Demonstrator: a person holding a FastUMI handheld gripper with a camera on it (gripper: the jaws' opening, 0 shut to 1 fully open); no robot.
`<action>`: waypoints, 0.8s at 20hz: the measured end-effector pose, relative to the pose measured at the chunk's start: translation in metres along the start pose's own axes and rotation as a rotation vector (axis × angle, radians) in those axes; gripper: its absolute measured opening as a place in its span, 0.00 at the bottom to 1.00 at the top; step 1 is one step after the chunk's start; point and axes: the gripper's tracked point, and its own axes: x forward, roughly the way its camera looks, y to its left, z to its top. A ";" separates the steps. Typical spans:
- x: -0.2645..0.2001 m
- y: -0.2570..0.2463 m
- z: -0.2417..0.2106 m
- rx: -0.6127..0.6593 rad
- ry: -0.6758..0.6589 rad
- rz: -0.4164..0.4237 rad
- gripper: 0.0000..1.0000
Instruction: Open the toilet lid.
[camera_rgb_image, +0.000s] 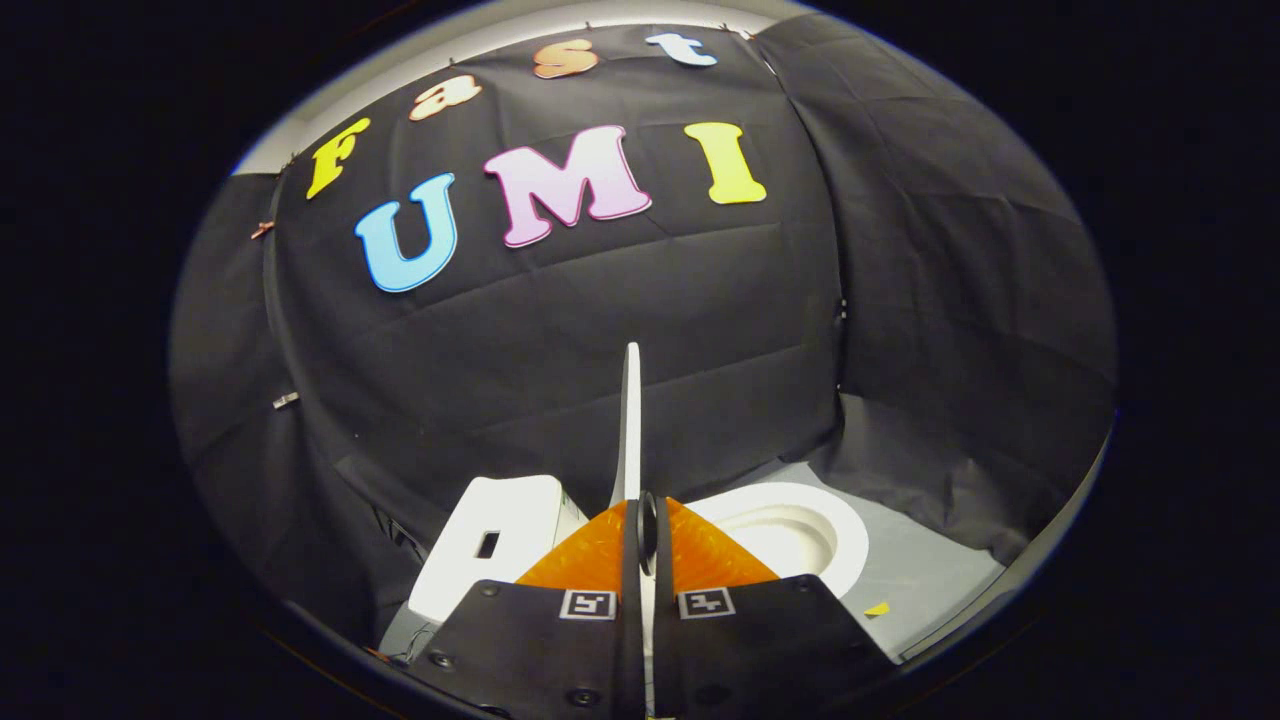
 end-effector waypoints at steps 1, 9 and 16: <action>0.000 0.008 0.000 -0.005 -0.014 -0.001 0.08; -0.006 0.060 -0.009 -0.099 -0.069 0.000 0.08; -0.011 0.115 -0.023 -0.230 -0.108 0.043 0.08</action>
